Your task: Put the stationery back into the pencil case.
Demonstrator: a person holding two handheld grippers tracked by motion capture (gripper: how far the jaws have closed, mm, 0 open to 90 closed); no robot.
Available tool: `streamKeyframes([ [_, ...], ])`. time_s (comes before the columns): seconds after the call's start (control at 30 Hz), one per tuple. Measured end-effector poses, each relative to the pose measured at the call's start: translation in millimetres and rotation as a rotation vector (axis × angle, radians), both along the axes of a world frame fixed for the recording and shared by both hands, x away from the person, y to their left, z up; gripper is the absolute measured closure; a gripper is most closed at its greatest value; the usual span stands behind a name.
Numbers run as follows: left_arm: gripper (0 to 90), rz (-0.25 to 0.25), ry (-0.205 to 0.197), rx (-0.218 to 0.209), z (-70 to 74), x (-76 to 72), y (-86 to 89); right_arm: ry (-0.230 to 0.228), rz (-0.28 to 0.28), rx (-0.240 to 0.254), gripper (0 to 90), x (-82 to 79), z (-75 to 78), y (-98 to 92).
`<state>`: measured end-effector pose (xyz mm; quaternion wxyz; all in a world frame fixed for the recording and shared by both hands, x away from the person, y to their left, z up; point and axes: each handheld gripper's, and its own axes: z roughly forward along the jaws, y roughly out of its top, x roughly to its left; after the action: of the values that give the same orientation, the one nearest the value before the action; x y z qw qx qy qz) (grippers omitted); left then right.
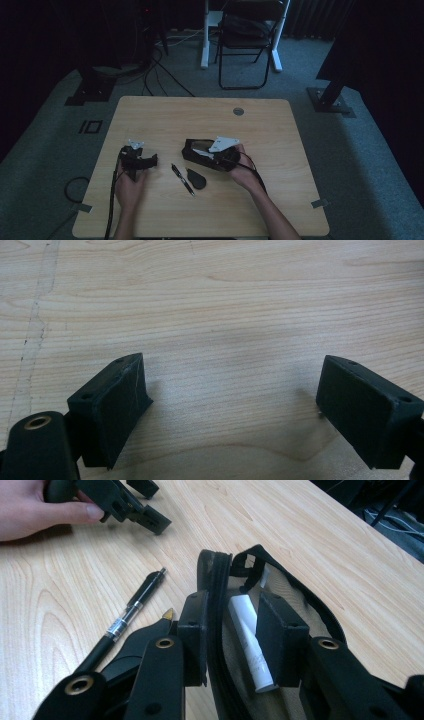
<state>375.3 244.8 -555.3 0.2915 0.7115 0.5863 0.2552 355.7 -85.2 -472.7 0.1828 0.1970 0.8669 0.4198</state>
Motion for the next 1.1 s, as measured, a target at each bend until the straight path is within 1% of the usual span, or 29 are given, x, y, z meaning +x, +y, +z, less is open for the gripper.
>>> streamKeyframes([
  [0.13,13.1,0.0,0.0,0.0,0.0,0.0,0.0,-0.01,0.016,-0.005,65.3,-3.3,1.2,2.8],
  [0.37,13.1,0.001,-0.001,0.0,0.0,0.0,-0.1,-0.013,0.035,-0.012,64.9,-8.6,0.9,9.4],
  [0.47,13.1,0.001,-0.001,0.0,0.0,0.0,-0.1,-0.009,0.04,-0.015,64.3,-10.3,-0.4,11.8],
  [0.53,13.1,0.001,-0.001,0.0,0.0,0.0,-0.1,0.002,0.04,-0.005,63.8,-11.1,-1.3,12.8],
  [0.63,13.1,0.0,0.0,0.0,0.0,0.0,0.0,0.004,0.041,-0.005,63.2,-12.3,-3.1,14.0],
  [1.1,13.1,0.001,-0.001,0.0,0.0,0.0,-0.1,0.027,0.059,-0.027,62.1,-19.1,-16.7,21.1],
])
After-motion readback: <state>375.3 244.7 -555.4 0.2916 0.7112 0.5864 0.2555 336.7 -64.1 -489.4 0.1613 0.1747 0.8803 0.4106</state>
